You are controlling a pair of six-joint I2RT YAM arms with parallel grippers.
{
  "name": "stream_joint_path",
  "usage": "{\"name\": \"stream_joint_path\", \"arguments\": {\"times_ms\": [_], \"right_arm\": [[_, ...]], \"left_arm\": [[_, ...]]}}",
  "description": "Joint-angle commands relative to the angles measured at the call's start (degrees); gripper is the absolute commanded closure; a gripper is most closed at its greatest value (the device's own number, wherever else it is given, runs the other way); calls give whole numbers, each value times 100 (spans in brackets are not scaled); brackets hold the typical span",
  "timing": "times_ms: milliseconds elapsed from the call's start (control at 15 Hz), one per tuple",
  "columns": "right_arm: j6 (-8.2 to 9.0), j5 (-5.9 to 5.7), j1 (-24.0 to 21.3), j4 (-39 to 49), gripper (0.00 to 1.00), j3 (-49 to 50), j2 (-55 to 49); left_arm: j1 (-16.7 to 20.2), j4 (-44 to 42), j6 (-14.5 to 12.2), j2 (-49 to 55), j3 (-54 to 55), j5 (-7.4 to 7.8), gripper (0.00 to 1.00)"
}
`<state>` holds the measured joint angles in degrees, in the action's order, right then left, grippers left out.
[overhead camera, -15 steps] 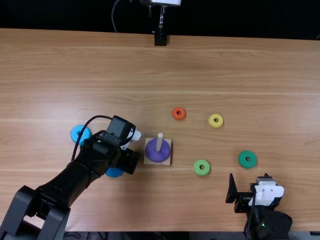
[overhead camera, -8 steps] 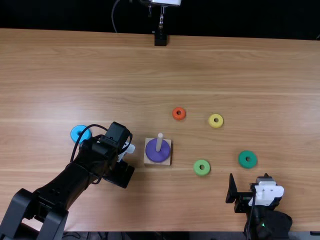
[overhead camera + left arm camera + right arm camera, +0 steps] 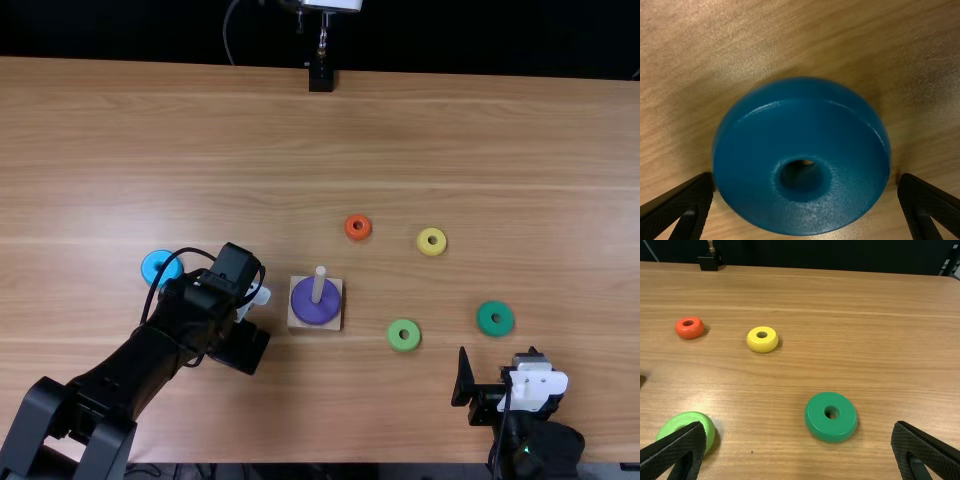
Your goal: Build the Hanoi tower: stack the rings onto the peg from bottom to top in this color order: purple, dark blue, light blue, dark green, light green, yellow, orange.
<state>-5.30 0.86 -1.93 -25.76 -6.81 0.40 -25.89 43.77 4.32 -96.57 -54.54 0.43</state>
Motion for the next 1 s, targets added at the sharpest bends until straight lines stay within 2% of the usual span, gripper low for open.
{"name": "stream_joint_path", "arguments": {"times_ms": [0, 867, 933], "right_arm": [[13, -55, -70, -352, 0, 681, -40], [13, -55, -70, -352, 0, 681, -40], [3, -55, -70, -352, 0, 681, -40]], "left_arm": [[-30, -10, -10, 25, -258, 84, 0], [5, -53, -20, 16, -382, 105, 0], [5, -63, -20, 7, -382, 73, 0]]}}
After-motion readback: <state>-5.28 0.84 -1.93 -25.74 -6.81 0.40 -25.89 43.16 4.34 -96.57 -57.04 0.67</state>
